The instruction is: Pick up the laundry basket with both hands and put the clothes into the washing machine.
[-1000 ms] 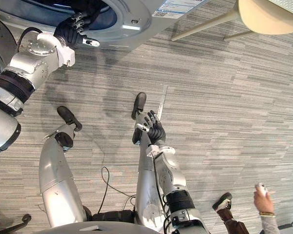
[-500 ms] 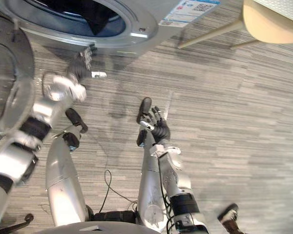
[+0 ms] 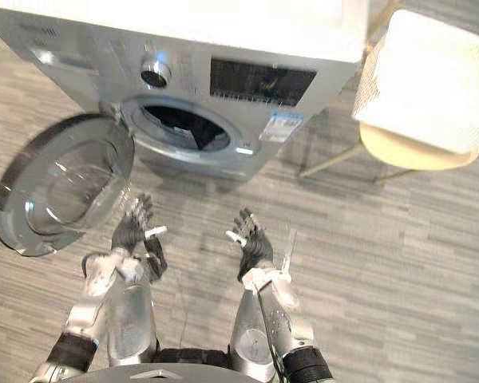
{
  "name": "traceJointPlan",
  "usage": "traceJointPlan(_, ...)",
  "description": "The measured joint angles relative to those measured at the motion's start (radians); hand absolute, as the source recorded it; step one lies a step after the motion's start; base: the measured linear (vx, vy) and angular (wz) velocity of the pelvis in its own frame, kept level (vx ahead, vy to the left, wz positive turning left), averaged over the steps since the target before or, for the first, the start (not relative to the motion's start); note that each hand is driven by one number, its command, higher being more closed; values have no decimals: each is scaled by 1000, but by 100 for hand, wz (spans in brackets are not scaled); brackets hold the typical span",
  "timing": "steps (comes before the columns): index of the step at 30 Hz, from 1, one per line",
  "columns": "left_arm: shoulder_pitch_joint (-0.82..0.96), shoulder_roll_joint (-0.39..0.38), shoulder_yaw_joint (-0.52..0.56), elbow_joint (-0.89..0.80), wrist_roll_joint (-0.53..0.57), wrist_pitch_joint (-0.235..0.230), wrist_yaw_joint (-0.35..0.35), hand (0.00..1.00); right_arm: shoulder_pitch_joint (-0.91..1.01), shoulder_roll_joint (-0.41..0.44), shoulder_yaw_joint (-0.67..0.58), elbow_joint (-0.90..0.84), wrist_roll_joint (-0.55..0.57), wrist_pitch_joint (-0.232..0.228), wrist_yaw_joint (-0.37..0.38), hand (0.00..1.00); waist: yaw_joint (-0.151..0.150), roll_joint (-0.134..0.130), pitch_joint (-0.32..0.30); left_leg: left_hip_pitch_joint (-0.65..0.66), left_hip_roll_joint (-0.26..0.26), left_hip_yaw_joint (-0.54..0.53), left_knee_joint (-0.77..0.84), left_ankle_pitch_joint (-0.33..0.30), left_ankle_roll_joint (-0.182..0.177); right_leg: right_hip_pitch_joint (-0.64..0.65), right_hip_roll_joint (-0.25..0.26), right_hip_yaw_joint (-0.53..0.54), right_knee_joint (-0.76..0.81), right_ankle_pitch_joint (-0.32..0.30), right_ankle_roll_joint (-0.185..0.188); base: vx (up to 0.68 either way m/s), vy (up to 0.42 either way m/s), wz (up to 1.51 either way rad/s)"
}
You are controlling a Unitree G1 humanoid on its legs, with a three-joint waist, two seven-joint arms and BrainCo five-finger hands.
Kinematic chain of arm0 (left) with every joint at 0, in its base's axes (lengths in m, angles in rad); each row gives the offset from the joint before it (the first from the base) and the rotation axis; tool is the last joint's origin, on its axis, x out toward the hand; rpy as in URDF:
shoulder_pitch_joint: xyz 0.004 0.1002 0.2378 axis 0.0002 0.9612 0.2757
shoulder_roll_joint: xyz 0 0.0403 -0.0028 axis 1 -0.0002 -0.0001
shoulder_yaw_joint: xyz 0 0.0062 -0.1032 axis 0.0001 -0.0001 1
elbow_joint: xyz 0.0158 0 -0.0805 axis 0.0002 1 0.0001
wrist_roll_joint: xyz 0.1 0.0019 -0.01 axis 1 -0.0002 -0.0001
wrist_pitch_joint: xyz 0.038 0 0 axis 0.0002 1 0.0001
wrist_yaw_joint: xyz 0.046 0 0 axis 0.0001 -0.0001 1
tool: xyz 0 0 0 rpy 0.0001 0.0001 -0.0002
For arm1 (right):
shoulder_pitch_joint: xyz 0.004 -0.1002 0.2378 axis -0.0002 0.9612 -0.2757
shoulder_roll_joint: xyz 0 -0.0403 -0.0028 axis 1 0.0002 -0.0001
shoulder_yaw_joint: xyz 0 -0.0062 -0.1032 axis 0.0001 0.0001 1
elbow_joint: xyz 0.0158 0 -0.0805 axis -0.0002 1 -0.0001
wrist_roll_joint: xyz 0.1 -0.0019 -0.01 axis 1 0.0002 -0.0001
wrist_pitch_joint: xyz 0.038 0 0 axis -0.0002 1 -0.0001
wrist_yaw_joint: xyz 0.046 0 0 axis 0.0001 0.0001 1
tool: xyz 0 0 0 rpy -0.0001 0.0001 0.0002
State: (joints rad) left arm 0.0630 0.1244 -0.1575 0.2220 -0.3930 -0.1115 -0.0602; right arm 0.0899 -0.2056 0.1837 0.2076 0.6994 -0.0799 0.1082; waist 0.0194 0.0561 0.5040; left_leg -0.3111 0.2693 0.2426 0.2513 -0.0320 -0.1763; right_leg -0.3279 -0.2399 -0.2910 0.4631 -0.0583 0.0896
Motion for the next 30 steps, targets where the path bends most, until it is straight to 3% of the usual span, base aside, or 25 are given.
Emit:
traceJointPlan(1,42,7,1,33,-17,-1,-11,0,74,-11,9,-28,1,3,11,0,7,10,-61,36,-15,-15,-92,61,-6,49,11,-28,-85,-43,16,165,-129,35)
traceJointPlan(2,93,10,6,44,-22,0,-11,0,135,-29,10,-52,1,2,29,0,9,22,-111,72,-13,-23,-164,103,-7,73,34,-46,-119,-39,11,165,-129,15)
traceJointPlan(4,159,11,6,75,-30,5,-11,0,190,-39,0,-9,-36,-2,51,0,9,28,-187,113,-8,-20,-225,119,-7,91,42,-66,-120,-36,-1,190,-97,5)
traceJointPlan(5,178,9,2,84,-31,10,-14,0,216,-31,-22,43,-72,-3,57,0,2,11,-244,118,-12,8,-207,89,1,106,14,-84,-144,-28,-10,197,-49,22)
traceJointPlan(6,178,6,3,83,-31,10,-18,0,226,-24,-36,62,-85,-3,58,0,3,-1,-260,111,-20,8,-135,79,9,119,-6,-87,-148,-25,-7,130,14,31)
traceJointPlan(7,190,-10,16,83,-30,9,-25,0,242,-13,-58,90,-117,-3,61,0,3,-10,-295,115,-15,2,37,51,11,154,-29,-100,-167,-18,0,76,6,17)
traceJointPlan(8,207,-33,34,82,-27,8,-33,0,256,-7,-73,102,-133,-4,64,0,0,-13,-320,141,-2,-7,133,9,4,179,-38,-103,-180,-11,11,112,120,16)
traceJointPlan(9,228,-58,50,76,-24,2,-35,0,263,-1,-87,121,-158,-5,65,0,-4,8,-360,178,5,-43,173,-44,-6,208,-45,-102,-188,-1,26,79,129,10)
traceJointPlan(11,228,-75,78,46,-16,-3,-35,0,250,35,-121,146,-167,-4,66,0,-7,24,-389,203,-36,-96,140,-95,-23,212,-67,-104,-175,12,47,21,283,30)
traceJointPlan(13,223,-76,135,-14,-16,-19,-29,0,242,117,-164,172,-190,-4,68,0,-25,2,-421,216,-86,-132,45,-101,-31,210,-92,-110,-225,44,47,-57,268,51)
traceJointPlan(15,194,-81,222,-87,-13,-40,-6,0,193,206,-194,251,-205,-3,80,0,1,-29,-409,225,-113,-111,-40,-110,3,201,-88,-95,-315,132,41,-142,209,-8)
traceJointPlan(16,195,-85,240,-96,-11,-41,0,0,189,216,-197,265,-218,-3,80,0,11,-32,-408,226,-116,-100,-42,-109,7,200,-85,-85,-342,161,35,-171,153,-47)
traceJointPlan(19,222,-88,298,-190,6,-42,22,0,182,216,-196,297,-235,-4,80,0,11,-22,-402,207,-130,-68,5,-147,38,200,-85,-82,-389,260,-20,-198,146,-39)
traceJointPlan(20,220,-95,317,-259,7,-42,32,0,170,210,-186,304,-234,-4,80,0,1,-24,-400,188,-133,-66,25,-148,83,176,-87,-88,-387,332,-35,-249,193,-26)
traceJointPlan(21,216,-97,324,-291,7,-43,35,0,165,201,-185,311,-234,-4,80,0,4,-12,-407,181,-133,-63,16,-135,104,173,-75,-77,-429,399,-43,-164,137,-21)
traceJointPlan(22,205,-116,351,-328,7,-46,34,0,141,186,-194,325,-234,-3,79,0,11,28,-404,184,-107,-52,-13,-108,121,170,-61,-47,-380,364,-46,-122,96,13)
traceJointPlan(23,170,-128,380,-369,5,-48,43,0,137,179,-194,321,-234,-4,81,0,5,36,-400,198,-108,-78,-49,-67,122,165,-59,-6,-160,194,-42,-127,82,38)
traceJointPlan(24,158,-132,402,-421,5,-51,51,0,137,187,-188,329,-234,-4,84,0,8,40,-398,206,-113,-98,-73,-44,124,180,-47,28,-42,99,-30,-104,32,65)
traceJointPlan(25,157,-135,444,-494,4,-56,59,0,134,203,-181,353,-233,-4,87,0,14,20,-408,211,-116,-118,-97,-20,123,220,-25,44,33,29,-34,-116,-42,46)
traceJointPlan(28,168,-144,557,-609,11,-69,90,0,105,214,-147,383,-233,-3,96,0,63,-6,-424,203,-118,-122,-143,21,106,303,12,38,-65,-44,-20,-117,-134,1)
traceJointPlan(30,198,-155,661,-641,57,-71,122,0,65,205,-107,404,-234,-2,103,0,103,-20,-463,182,-113,-102,-219,67,75,336,56,29,-264,-60,10,-114,-189,-34)
